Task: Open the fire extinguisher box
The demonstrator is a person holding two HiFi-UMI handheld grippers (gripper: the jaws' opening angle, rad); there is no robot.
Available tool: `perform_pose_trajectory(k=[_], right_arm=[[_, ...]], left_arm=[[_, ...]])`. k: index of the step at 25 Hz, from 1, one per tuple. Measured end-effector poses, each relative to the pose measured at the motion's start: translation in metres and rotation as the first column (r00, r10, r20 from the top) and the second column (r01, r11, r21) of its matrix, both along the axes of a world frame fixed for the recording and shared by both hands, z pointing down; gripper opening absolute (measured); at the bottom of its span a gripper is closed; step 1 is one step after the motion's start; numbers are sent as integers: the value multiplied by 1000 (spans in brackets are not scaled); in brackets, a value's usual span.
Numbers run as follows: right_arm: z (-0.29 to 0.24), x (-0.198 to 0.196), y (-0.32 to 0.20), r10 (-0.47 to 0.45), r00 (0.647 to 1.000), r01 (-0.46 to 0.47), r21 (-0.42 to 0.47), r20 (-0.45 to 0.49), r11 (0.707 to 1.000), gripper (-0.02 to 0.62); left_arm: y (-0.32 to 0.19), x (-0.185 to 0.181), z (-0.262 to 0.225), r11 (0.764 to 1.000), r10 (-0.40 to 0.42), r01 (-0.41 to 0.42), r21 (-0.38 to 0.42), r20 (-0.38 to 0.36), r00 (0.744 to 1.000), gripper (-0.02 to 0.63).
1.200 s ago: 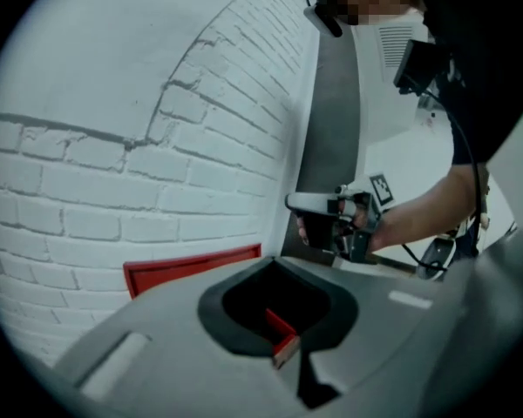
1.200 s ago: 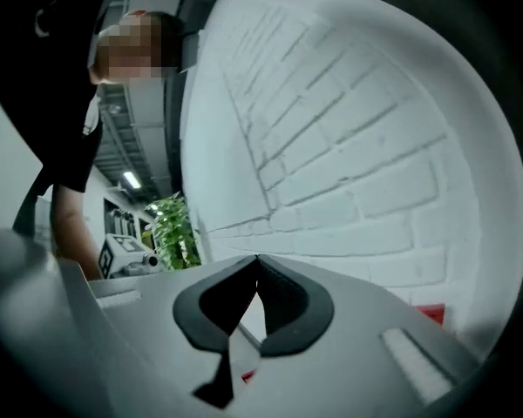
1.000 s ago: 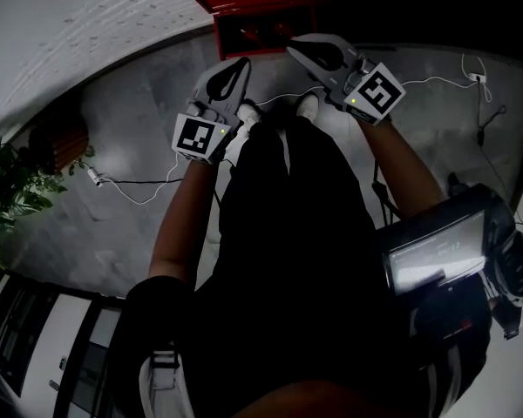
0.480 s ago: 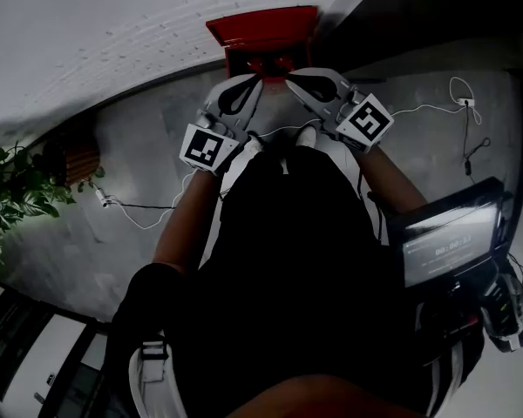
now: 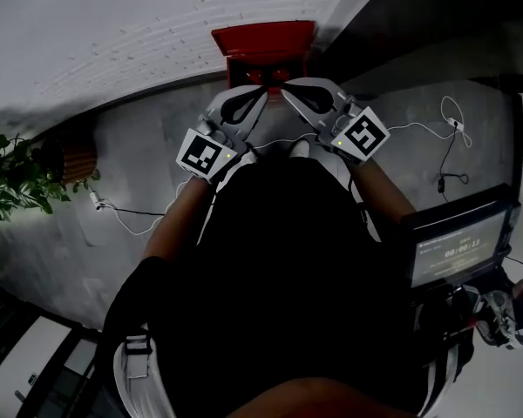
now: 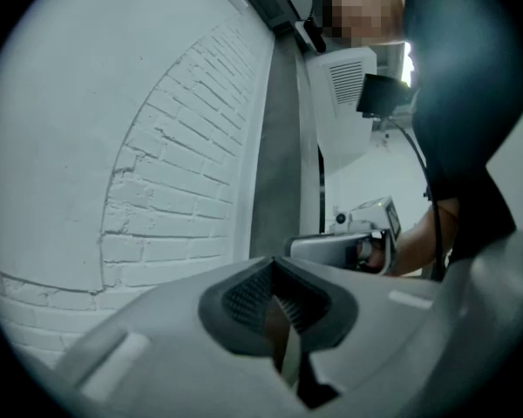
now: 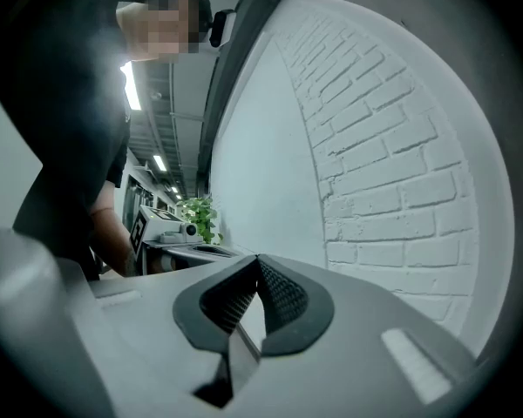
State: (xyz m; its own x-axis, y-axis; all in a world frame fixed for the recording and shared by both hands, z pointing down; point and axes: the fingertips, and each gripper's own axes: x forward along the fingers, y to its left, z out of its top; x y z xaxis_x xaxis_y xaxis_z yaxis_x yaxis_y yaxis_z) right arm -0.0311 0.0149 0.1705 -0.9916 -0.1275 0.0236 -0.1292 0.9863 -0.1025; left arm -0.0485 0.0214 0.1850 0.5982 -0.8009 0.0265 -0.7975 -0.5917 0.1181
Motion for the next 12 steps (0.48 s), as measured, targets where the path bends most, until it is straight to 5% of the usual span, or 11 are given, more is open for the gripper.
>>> perform_pose_trajectory(k=[12], right_arm=[[-8,2,16,-13,1000,13,8,13,1000,9]], left_arm=[[15,3,-5,1000,4,-4,-16,-8,1000,5]])
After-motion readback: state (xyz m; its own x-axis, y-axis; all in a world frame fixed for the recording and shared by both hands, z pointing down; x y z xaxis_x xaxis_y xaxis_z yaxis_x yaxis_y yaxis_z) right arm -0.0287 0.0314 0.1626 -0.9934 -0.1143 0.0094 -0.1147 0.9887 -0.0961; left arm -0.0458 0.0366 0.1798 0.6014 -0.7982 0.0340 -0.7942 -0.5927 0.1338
